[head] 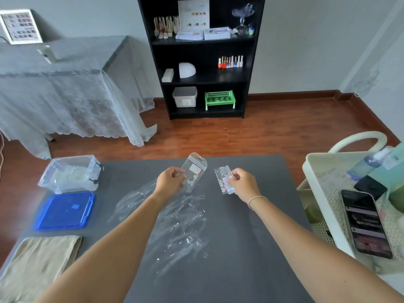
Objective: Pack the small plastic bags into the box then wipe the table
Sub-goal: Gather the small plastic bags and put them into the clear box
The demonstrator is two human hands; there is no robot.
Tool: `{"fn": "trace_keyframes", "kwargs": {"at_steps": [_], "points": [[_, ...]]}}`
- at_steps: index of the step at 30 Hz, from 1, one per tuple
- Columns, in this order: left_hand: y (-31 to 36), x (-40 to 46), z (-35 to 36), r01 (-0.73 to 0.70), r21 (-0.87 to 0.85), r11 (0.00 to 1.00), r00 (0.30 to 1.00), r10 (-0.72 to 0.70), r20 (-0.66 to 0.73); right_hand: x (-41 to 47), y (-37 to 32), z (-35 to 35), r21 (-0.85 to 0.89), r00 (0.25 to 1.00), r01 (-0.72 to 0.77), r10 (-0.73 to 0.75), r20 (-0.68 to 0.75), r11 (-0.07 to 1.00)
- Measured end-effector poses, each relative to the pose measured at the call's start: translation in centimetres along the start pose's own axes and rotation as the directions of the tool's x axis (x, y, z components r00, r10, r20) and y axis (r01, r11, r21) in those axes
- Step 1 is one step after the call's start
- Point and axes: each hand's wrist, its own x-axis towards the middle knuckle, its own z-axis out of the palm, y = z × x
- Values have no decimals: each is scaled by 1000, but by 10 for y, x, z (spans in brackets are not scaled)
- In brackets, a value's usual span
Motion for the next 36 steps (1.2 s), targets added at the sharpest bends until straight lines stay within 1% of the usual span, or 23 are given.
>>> {"fn": "trace_keyframes", "kwargs": {"at_steps": [2, 6, 12, 17, 21, 23, 25, 29, 31, 33, 34, 36], "points": [[-1, 3, -24, 5, -45, 999, 1000, -7, -30, 1, -19, 14, 6, 999, 34, -34, 12, 999], [-4, 14, -84, -17, -79, 997, 995, 9, -102, 3, -64, 47, 24, 996, 90, -90, 27, 996], [-19, 29, -194, -60, -72, 996, 978, 44, -203, -1, -143, 118, 68, 978, 194, -199, 71, 979], [-42, 44, -283, -62, 15, 998, 969, 63, -241, -2, -205, 187, 67, 954, 271, -277, 112, 960], [-67, 64, -336, -44, 79, 996, 961, 64, -269, 1, -239, 237, 74, 937, 309, -317, 146, 948], [-78, 74, -352, -56, 150, 987, 964, 93, -249, 3, -252, 258, 65, 933, 320, -326, 155, 945], [-86, 84, -360, -72, 232, 970, 973, 120, -198, 6, -262, 273, 62, 931, 325, -330, 156, 944], [-95, 99, -364, -131, 380, 916, 989, 146, -11, 12, -276, 291, 67, 930, 319, -326, 168, 945], [-99, 103, -363, -152, 427, 892, 988, 132, 78, 14, -280, 297, 45, 929, 324, -327, 175, 945], [-101, 104, -361, -161, 470, 868, 985, 110, 135, 16, -282, 299, 28, 923, 334, -333, 195, 942], [-103, 105, -362, -180, 507, 843, 981, 118, 151, 17, -283, 302, 17, 919, 336, -331, 212, 942], [-107, 106, -363, -243, 594, 767, 970, 196, 143, 19, -284, 307, -27, 914, 336, -319, 251, 942]]}}
